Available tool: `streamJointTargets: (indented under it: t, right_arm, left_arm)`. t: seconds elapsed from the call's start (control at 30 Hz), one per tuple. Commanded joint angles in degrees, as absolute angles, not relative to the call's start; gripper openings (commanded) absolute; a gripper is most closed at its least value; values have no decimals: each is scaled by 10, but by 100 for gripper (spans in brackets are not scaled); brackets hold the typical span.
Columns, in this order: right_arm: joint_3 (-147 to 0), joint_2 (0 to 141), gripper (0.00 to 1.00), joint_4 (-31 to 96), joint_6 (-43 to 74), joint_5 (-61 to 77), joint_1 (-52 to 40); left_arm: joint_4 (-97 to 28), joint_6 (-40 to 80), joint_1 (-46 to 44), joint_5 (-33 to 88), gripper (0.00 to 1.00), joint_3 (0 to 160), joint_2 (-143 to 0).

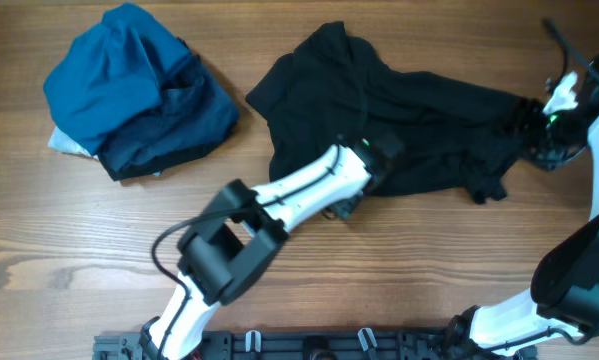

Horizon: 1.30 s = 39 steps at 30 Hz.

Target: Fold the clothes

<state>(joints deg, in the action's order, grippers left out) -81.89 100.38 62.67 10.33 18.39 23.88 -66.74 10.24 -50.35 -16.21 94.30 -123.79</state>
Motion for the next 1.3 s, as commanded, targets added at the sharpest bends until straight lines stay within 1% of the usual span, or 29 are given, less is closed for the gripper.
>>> streamJointTargets:
  t: [0.0, 0.07, 0.13, 0.17, 0.2, 0.23, 0.27, 0.33, 0.37, 0.47, 0.5, 0.53, 0.57, 0.63, 0.73, 0.8, 0.87, 0.93, 1.0, 1.1, 1.2, 1.27]
  right_arm:
    - [-741, 999, 61, 596, 98, 190, 220]
    - [-687, 999, 54, 571, 72, 228, 199]
    - [-658, 999, 48, 558, 73, 223, 184]
    - [-645, 999, 38, 546, 74, 223, 177]
    - [-631, 999, 36, 531, 78, 223, 170]
    - [-617, 999, 30, 511, 86, 223, 163]
    - [-604, 999, 30, 493, 97, 223, 158]
    - [-567, 1000, 44, 437, 121, 223, 147]
    - [-551, 1000, 43, 411, 127, 223, 142]
    - [-496, 1000, 24, 322, 176, 219, 138]
    - [-486, 1000, 13, 300, 182, 209, 138]
    - [-486, 1000, 5, 293, 182, 200, 140]
    - [-494, 998, 4, 297, 180, 196, 144]
    - [-561, 985, 4, 353, 157, 172, 181]
    - [-663, 973, 4, 404, 133, 158, 238]
    - [-737, 973, 4, 417, 131, 159, 284]
    - [-769, 973, 5, 414, 131, 170, 307]
    - [-770, 973, 58, 423, 131, 199, 314]
    - [-768, 974, 57, 464, 131, 223, 309]
    - [-764, 974, 62, 553, 117, 223, 290]
    - [-764, 974, 57, 640, 74, 230, 248]
    - [-748, 974, 55, 668, 69, 214, 198]
  left_arm:
    - [-706, 144, -456, -196, 4, 941, -1215]
    - [-728, 169, -434, -203, 4, 941, -1215]
    - [-740, 188, -418, -209, 4, 941, -1215]
    - [-742, 201, -408, -209, 4, 941, -1215]
    - [-742, 202, -398, -204, 4, 941, -1215]
    - [-742, 202, -390, -204, 4, 941, -1215]
    - [-741, 202, -386, -204, 4, 941, -1215]
    - [-737, 202, -382, -204, 4, 941, -1215]
    - [-735, 202, -382, -204, 4, 941, -1215]
    - [-736, 202, -382, -205, 4, 941, -1215]
    - [-736, 202, -382, -204, 4, 941, -1215]
    - [-736, 202, -382, -205, 4, 941, -1215]
    - [-738, 202, -380, -205, 4, 941, -1215]
    - [-749, 202, -371, -205, 4, 941, -1215]
    - [-755, 202, -358, -205, 4, 941, -1215]
    - [-755, 202, -349, -205, 4, 941, -1215]
    - [-755, 202, -341, -204, 4, 941, -1215]
    - [-755, 202, -337, -204, 4, 941, -1215]
    - [-755, 202, -337, -204, 4, 941, -1215]
    - [-751, 202, -337, -204, 4, 941, -1215]
    - [-750, 202, -337, -204, 4, 941, -1215]
    - [-749, 202, -337, -204, 4, 941, -1215]
